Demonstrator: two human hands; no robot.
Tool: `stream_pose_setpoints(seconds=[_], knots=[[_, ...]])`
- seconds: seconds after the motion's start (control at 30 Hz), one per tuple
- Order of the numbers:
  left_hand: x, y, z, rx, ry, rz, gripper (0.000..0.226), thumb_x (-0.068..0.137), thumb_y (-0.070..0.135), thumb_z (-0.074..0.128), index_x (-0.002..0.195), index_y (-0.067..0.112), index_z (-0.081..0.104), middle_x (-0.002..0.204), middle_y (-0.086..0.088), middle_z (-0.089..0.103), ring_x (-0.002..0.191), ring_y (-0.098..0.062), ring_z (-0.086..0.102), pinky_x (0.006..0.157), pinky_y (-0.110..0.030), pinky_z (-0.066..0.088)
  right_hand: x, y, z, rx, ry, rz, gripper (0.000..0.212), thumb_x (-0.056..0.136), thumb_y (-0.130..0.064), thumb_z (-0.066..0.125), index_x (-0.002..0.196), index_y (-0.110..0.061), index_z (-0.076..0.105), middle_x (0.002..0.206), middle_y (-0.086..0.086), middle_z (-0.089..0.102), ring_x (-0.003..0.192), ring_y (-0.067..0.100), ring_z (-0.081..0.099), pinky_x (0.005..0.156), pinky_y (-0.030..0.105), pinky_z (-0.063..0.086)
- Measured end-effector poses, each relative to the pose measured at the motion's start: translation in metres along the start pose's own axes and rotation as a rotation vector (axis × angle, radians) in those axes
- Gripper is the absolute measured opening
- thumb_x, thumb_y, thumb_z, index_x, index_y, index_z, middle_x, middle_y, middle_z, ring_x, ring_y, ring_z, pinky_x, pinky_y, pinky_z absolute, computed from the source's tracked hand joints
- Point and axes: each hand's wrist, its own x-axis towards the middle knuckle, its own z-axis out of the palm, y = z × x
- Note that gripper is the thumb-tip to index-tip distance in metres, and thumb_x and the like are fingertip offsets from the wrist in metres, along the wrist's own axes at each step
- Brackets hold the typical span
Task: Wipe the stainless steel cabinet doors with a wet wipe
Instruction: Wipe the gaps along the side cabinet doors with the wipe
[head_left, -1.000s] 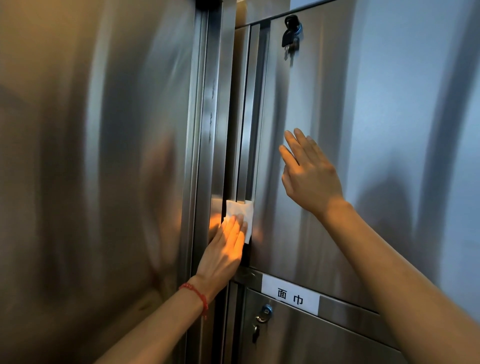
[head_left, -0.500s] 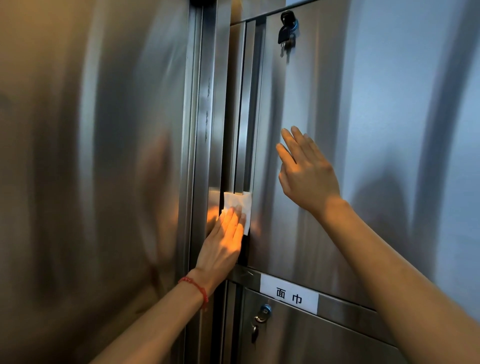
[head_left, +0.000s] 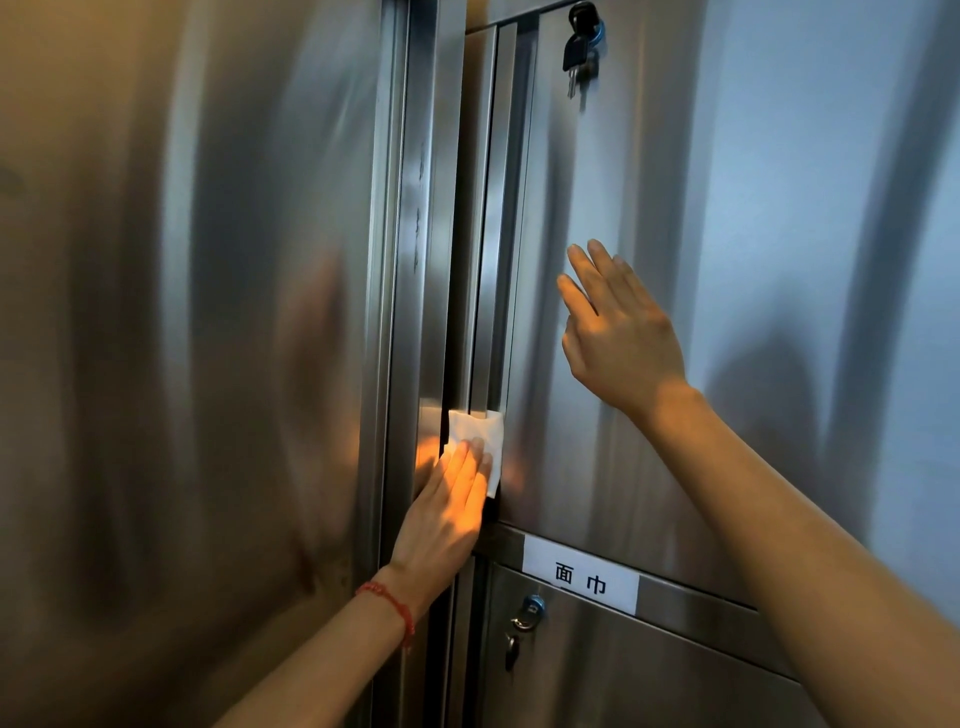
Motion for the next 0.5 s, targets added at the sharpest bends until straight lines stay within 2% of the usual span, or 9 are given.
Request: stream_pose_setpoints(seconds=[0.07,0.13,0.2,0.27,0.3,0.37,0.5], knots=[[-0.006,0.001,0.002,-0.007,-0.012,-0.007,0.080,0.049,-0.001,0.087,0.121,-0.005,0.051,0.124,-0.024,0.058,0.117,-0.035,0.055,0.113,-0.046,0.013,0.000,0.000,0.000,0.002,-0.003,0.002,0.039,0.083,-0.010,0.062,0.120,0.005,0.061,0.133,0.025,0.052,0.128,0.042,0.045,0.107,0.047,0.032],[-0.011,0.002,0.004,-0.004,-0.008,-0.001,0.081,0.051,-0.003,0.085,0.123,-0.005,0.048,0.125,-0.025,0.057,0.118,-0.036,0.054,0.111,-0.049,0.010,0.000,-0.001,0.001,0.001,-0.004,0.001,0.039,0.085,-0.010,0.060,0.120,0.005,0.060,0.133,0.025,0.052,0.128,0.042,0.045,0.107,0.048,0.032],[-0.015,0.004,0.004,-0.018,-0.005,0.009,0.081,0.050,-0.005,0.085,0.122,-0.006,0.048,0.124,-0.025,0.057,0.117,-0.036,0.055,0.111,-0.048,0.017,0.000,-0.001,0.001,-0.005,-0.003,-0.003,0.037,0.088,-0.011,0.053,0.120,0.005,0.061,0.134,0.025,0.052,0.128,0.041,0.045,0.108,0.046,0.031],[-0.020,0.007,0.004,-0.034,-0.013,0.017,0.083,0.047,-0.004,0.086,0.121,-0.005,0.049,0.123,-0.025,0.058,0.115,-0.036,0.056,0.109,-0.048,0.030,0.001,-0.002,0.000,-0.013,-0.006,-0.004,0.041,0.090,-0.016,0.040,0.120,0.004,0.061,0.133,0.024,0.053,0.128,0.040,0.046,0.108,0.044,0.031],[-0.023,0.008,0.004,-0.034,-0.021,0.019,0.084,0.047,-0.004,0.087,0.121,-0.005,0.050,0.123,-0.025,0.058,0.115,-0.036,0.056,0.108,-0.049,0.031,0.001,-0.002,0.000,-0.017,-0.010,-0.003,0.044,0.090,-0.017,0.036,0.119,0.004,0.061,0.133,0.024,0.053,0.128,0.040,0.046,0.109,0.044,0.031],[-0.029,0.009,0.006,-0.032,-0.032,0.022,0.085,0.047,-0.004,0.087,0.123,-0.005,0.049,0.124,-0.025,0.058,0.117,-0.036,0.055,0.111,-0.049,0.023,0.001,-0.002,0.000,-0.026,-0.009,-0.007,0.043,0.089,-0.016,0.038,0.120,0.004,0.061,0.134,0.024,0.052,0.128,0.040,0.046,0.109,0.044,0.030],[-0.031,0.008,0.007,-0.052,-0.033,0.017,0.091,0.047,-0.001,0.089,0.128,-0.006,0.047,0.124,-0.024,0.058,0.117,-0.036,0.055,0.112,-0.047,0.022,0.001,-0.001,0.000,-0.027,-0.001,-0.009,0.040,0.086,-0.013,0.050,0.120,0.005,0.061,0.134,0.025,0.052,0.129,0.040,0.045,0.109,0.044,0.028]])
